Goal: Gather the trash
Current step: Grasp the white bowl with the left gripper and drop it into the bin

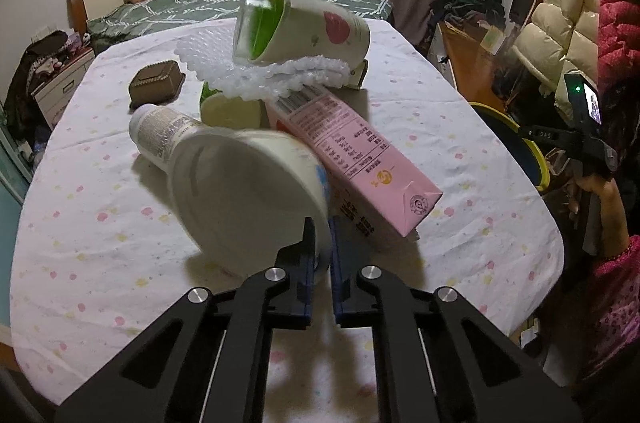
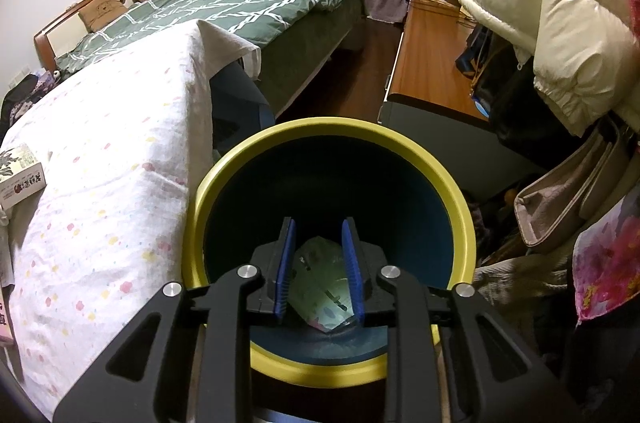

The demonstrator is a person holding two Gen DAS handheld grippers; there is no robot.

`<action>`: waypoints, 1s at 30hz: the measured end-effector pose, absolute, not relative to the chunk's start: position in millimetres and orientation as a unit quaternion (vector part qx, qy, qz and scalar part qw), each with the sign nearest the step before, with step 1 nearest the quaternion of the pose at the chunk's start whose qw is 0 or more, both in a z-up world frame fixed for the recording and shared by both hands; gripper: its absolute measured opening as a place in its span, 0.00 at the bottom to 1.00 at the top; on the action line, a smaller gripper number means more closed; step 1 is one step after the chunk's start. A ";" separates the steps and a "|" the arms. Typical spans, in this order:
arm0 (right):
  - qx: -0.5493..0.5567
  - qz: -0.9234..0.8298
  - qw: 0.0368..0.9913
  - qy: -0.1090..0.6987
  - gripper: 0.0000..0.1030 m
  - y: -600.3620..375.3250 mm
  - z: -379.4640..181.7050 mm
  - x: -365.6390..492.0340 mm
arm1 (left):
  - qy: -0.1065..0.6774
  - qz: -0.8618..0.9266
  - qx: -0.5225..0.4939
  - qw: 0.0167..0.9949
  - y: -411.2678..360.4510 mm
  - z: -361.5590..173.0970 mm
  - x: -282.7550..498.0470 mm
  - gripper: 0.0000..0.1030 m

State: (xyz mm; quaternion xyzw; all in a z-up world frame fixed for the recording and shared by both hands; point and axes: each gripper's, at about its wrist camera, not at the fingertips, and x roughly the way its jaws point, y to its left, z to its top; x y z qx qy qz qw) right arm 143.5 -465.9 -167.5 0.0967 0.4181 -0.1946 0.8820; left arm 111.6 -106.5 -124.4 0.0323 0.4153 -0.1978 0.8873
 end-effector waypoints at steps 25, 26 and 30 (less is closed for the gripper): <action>0.100 -0.195 0.903 0.370 0.22 -465.9 -135.2 98.5 | 0.331 -0.278 0.076 0.899 -158.3 -40.2 86.0 0.06; 0.100 -0.199 0.903 0.367 0.22 -467.8 -132.6 93.9 | 0.331 -0.294 0.080 0.893 -172.7 -40.3 90.9 0.06; 0.098 -0.215 0.906 0.351 0.22 -476.4 -121.3 67.7 | 0.342 -0.353 0.090 0.866 -235.2 -44.3 113.4 0.06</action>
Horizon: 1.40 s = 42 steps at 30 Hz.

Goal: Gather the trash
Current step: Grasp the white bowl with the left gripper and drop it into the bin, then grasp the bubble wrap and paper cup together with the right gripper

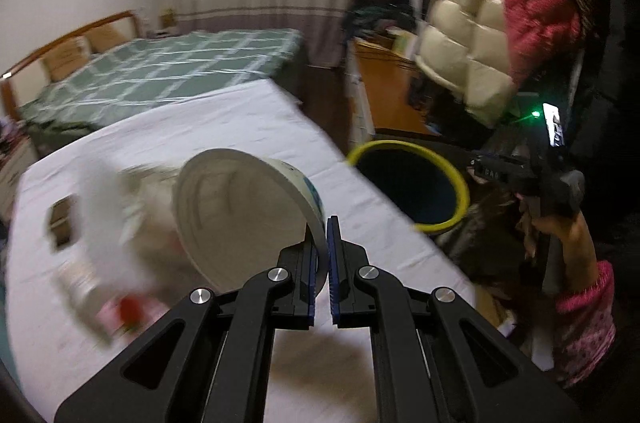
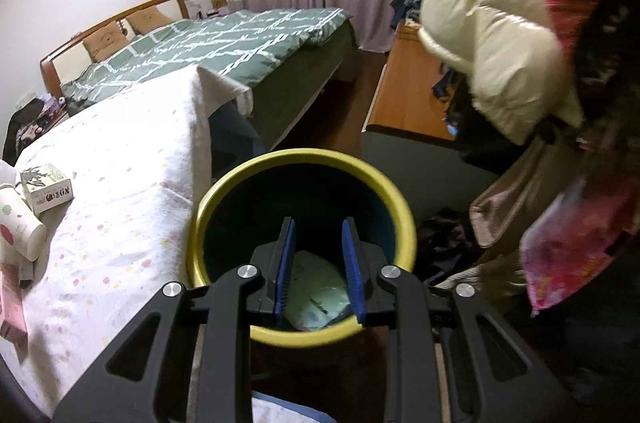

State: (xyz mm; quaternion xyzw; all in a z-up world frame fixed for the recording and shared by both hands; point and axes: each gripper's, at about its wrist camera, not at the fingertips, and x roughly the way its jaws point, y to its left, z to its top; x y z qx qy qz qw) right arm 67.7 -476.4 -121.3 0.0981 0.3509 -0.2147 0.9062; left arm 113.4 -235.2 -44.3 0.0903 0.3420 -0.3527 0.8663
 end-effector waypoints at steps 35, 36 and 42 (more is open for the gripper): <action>0.145 -0.239 0.890 0.360 0.23 -509.9 -138.7 -9.1 | 0.425 -0.428 0.162 0.781 -484.7 -129.7 182.6 0.33; 0.144 -0.238 0.890 0.361 0.23 -508.3 -138.4 -9.1 | 0.420 -0.430 0.156 0.784 -477.4 -123.3 179.6 0.35; 0.134 -0.229 0.890 0.370 0.22 -495.2 -139.0 -0.2 | 0.395 -0.408 0.115 0.815 -400.4 -80.3 165.8 0.39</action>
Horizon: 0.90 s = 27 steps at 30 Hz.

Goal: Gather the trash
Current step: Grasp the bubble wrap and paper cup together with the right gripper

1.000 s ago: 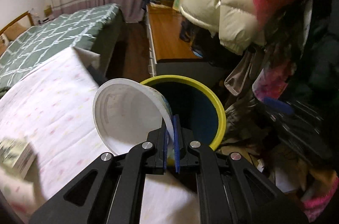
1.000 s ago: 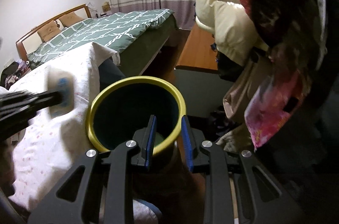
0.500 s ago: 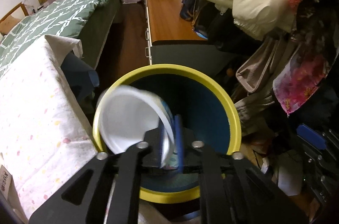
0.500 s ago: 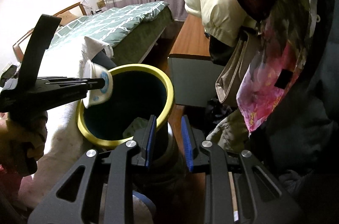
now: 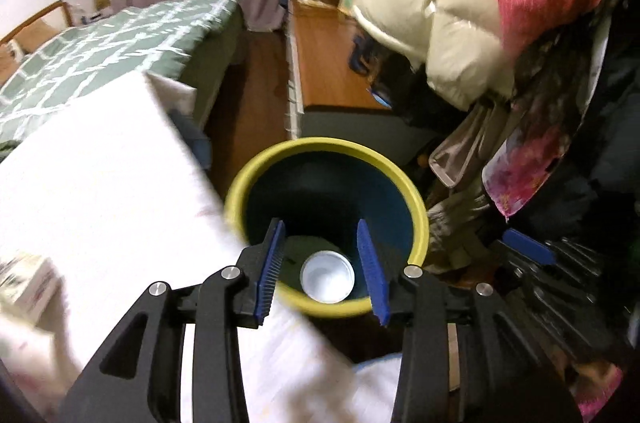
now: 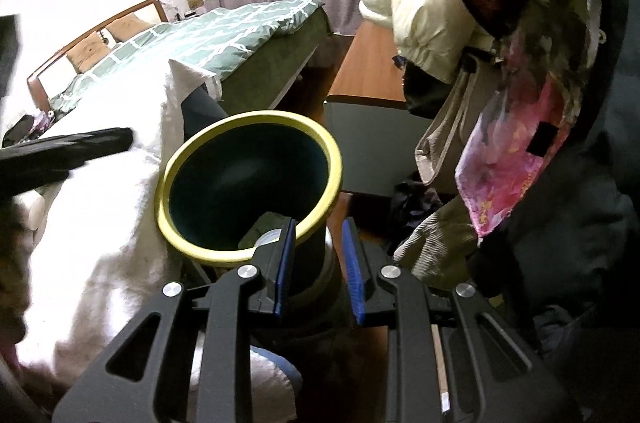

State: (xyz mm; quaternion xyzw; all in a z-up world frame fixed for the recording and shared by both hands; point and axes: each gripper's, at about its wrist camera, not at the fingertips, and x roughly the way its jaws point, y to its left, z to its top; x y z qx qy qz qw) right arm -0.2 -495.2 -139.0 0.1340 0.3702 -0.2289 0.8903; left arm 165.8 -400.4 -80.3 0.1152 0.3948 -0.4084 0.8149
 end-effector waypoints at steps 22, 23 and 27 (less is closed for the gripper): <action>0.057 0.051 0.926 0.371 0.33 -289.0 -102.9 104.6 | 0.295 -0.105 -0.014 0.950 -41.2 -8.2 99.5 0.95; 0.054 0.062 0.926 0.367 0.33 -277.9 -99.6 108.0 | 0.294 -0.091 -0.018 0.951 -28.6 -8.6 96.9 0.95; 0.034 0.094 0.930 0.352 0.33 -234.6 -84.9 125.2 | 0.289 -0.060 -0.027 0.955 0.6 -14.7 86.1 0.95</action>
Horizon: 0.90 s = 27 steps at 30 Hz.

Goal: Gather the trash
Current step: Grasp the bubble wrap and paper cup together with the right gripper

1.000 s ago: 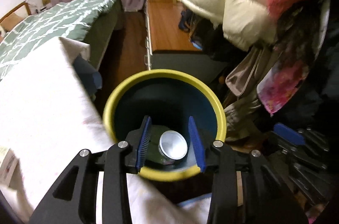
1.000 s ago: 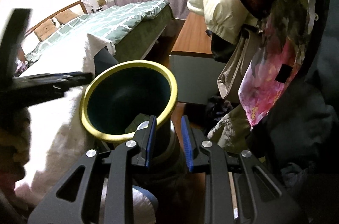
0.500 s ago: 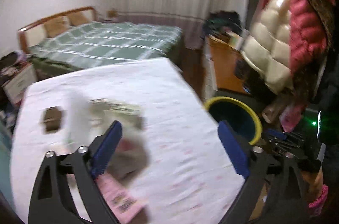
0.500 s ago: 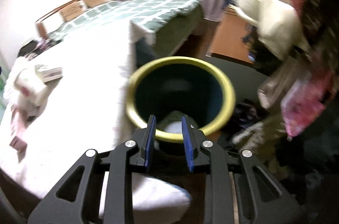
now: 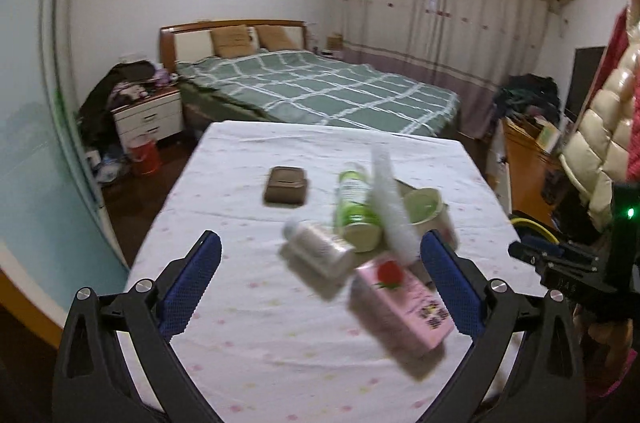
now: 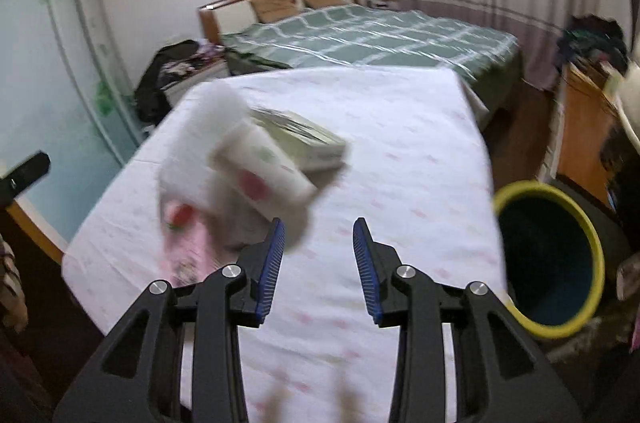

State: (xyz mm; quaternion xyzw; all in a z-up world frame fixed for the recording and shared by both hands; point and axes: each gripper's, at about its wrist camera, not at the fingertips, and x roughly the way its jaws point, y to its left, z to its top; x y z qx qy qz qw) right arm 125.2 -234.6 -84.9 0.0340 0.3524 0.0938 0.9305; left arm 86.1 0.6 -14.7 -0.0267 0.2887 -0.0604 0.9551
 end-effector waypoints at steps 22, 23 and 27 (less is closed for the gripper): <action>-0.077 0.119 0.907 0.397 0.60 -168.1 -127.7 214.7 | 0.322 -0.067 -0.045 0.943 11.5 -45.2 97.9 0.95; -0.077 0.120 0.906 0.397 0.60 -168.3 -128.4 215.9 | 0.324 -0.068 -0.046 0.943 9.9 -46.9 99.4 0.95; -0.102 0.120 0.905 0.396 0.65 -166.3 -133.0 219.1 | 0.331 -0.071 -0.048 0.940 7.9 -53.5 105.0 0.95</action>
